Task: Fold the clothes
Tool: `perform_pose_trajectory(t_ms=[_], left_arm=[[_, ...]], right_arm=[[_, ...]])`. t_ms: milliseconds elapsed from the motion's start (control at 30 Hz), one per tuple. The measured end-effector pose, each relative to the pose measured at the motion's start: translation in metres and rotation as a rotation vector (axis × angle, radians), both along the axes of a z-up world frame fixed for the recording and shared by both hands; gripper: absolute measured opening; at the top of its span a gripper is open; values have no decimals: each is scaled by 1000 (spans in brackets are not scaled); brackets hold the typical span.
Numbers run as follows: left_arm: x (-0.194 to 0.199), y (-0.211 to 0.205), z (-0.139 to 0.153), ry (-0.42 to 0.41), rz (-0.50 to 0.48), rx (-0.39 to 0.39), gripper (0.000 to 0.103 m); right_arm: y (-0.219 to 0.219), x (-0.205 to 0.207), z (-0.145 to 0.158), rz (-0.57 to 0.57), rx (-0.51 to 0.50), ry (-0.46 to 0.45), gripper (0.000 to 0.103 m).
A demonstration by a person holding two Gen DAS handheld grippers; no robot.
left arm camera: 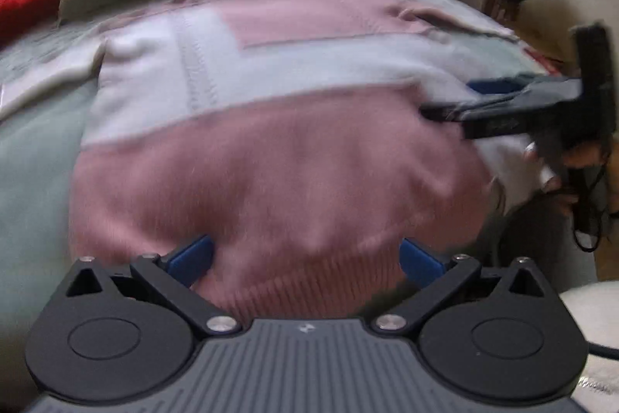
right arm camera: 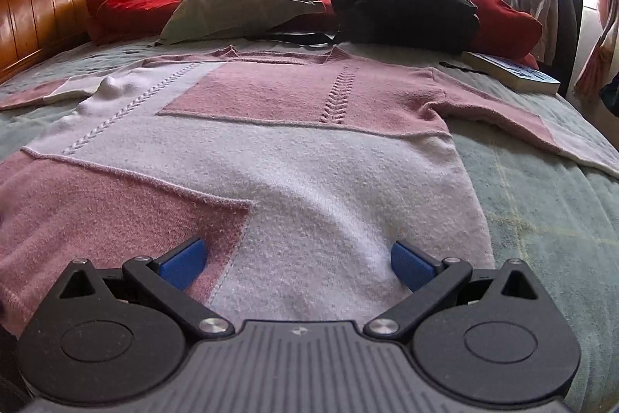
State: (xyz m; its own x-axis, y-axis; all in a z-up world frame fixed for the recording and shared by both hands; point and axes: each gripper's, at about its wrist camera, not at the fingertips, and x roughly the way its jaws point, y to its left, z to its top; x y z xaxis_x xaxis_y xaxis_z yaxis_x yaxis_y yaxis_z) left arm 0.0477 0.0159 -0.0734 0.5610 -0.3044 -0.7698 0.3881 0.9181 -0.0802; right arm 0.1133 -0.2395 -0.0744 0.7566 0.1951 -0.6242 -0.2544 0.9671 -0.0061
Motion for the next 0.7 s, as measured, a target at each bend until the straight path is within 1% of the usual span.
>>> perform_pose_trajectory(t_ms=[100,200,233,267,300,367,400,467,633,700], left_arm=[[-8,8,11,40,-6,-44,102],[-5,24,25,-3,20,-73,102],[-1,29,27,-21,35,-69,102],[5,33,26,-19,55,-65,102],[11,37,23,-7,72,-61,102],[20,43,12,48,102,-52,102],[18,44,7,63,111,-41,102],[9,44,5,50,104,-25,102],[11,39,17,4,105,-18,102],[12,37,22,-14,105,-15,102]], right_arm=[[-3,-4,-1,13,2,-10,103],[-3,-6,-1,12,1,-13,103],[-2,-7,-1,9,-1,-13,103],[-2,-7,0,7,-3,-14,103],[-1,-8,0,4,-5,-14,103],[-1,-10,0,1,-9,-13,103],[-1,-12,0,3,-10,-11,103],[-4,-15,1,6,-7,-8,103],[-5,-23,8,-5,4,-1,103],[-2,-26,14,18,28,-11,103]])
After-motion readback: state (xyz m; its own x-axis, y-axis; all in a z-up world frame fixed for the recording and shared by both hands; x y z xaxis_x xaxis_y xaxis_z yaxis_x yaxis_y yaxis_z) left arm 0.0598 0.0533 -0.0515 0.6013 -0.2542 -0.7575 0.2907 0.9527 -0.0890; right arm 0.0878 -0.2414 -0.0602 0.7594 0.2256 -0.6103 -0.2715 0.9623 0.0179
